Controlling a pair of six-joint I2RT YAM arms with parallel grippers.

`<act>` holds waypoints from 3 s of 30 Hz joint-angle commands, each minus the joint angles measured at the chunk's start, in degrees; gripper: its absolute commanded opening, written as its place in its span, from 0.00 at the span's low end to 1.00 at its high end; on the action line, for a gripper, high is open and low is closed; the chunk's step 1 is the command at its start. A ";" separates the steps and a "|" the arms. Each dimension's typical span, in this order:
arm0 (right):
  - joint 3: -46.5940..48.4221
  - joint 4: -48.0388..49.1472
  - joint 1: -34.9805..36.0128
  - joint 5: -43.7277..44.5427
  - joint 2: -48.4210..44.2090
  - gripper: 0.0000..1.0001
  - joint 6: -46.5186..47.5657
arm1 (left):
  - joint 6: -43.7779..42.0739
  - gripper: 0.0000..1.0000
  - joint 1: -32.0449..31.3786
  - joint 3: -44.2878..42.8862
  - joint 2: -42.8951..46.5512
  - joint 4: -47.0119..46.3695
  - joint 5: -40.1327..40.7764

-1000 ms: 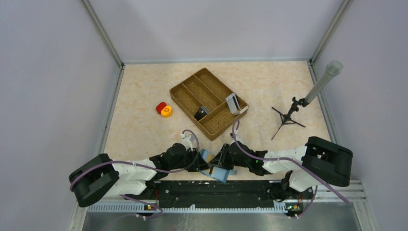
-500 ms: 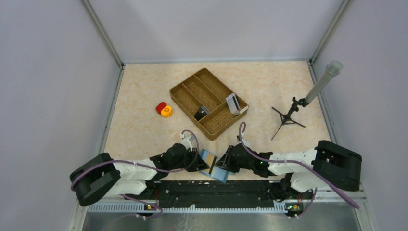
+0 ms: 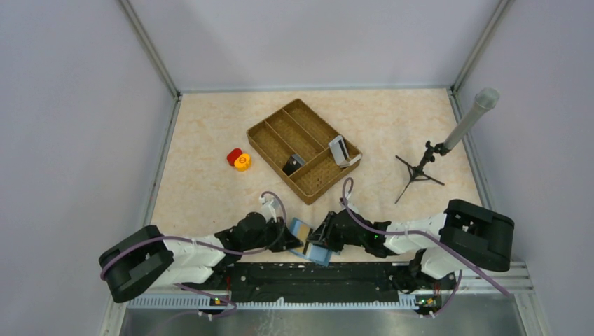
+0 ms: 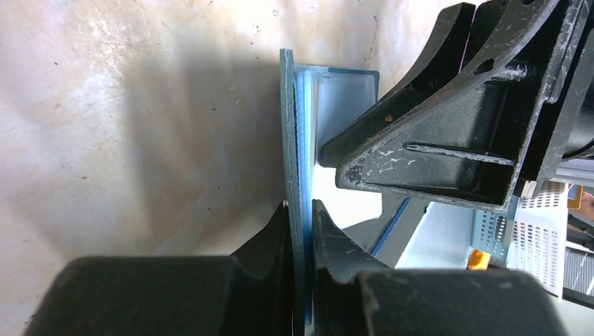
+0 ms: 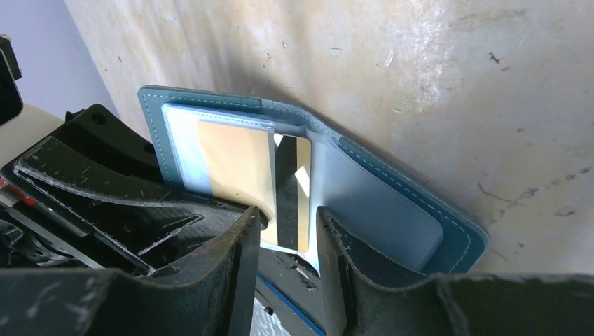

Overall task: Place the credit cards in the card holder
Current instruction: Insert the credit card into the card holder, then pick up the credit card from the storage box.

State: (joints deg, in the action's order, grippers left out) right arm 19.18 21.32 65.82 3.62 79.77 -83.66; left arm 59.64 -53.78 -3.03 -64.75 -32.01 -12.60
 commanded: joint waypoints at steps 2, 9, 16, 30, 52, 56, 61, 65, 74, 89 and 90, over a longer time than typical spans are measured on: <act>0.90 0.45 -0.32 -0.44 2.52 0.35 0.74 | 0.08 0.10 -0.10 2.24 1.04 -1.66 -1.17; 0.70 4.03 -0.37 -1.14 3.65 0.33 1.39 | 0.98 0.10 -0.04 4.10 2.41 -3.72 -0.94; 1.20 6.84 -0.51 -2.06 4.56 0.30 2.76 | 1.61 0.12 -0.01 4.93 1.47 -4.27 -0.68; 0.64 14.33 -0.47 -3.11 5.62 0.30 3.10 | 1.98 0.29 0.08 3.65 -2.65 -4.02 -0.67; 8.44 -34.71 -14.71 10.85 -29.59 0.63 26.18 | -2.28 0.99 2.22 -4.75 17.86 37.55 14.93; 15.71 -41.99 -25.54 8.44 -29.43 0.72 37.64 | -3.59 0.99 4.18 -8.44 20.90 46.55 16.91; 24.30 -43.67 -33.59 4.79 -19.58 0.76 46.70 | -10.86 0.99 12.75 -15.65 19.77 52.16 10.77; 30.83 -43.18 -35.92 5.83 -10.09 0.77 48.24 | -19.66 0.99 17.45 -25.43 14.95 57.19 7.50; 39.44 -41.00 -39.10 10.51 3.39 0.76 44.24 | -37.94 0.99 27.88 -46.14 2.96 67.95 -0.28; 45.90 -41.93 -39.76 14.28 14.89 0.69 40.21 | -45.40 0.99 30.58 -51.38 -2.94 68.93 1.80; 45.60 -42.32 -39.77 14.43 14.66 0.68 39.96 | -45.40 0.99 30.58 -51.38 -2.86 68.88 1.64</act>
State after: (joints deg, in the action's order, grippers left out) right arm 62.74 -20.69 26.74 16.36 94.67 -42.17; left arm 16.10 -23.40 -52.84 -68.27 36.67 -9.23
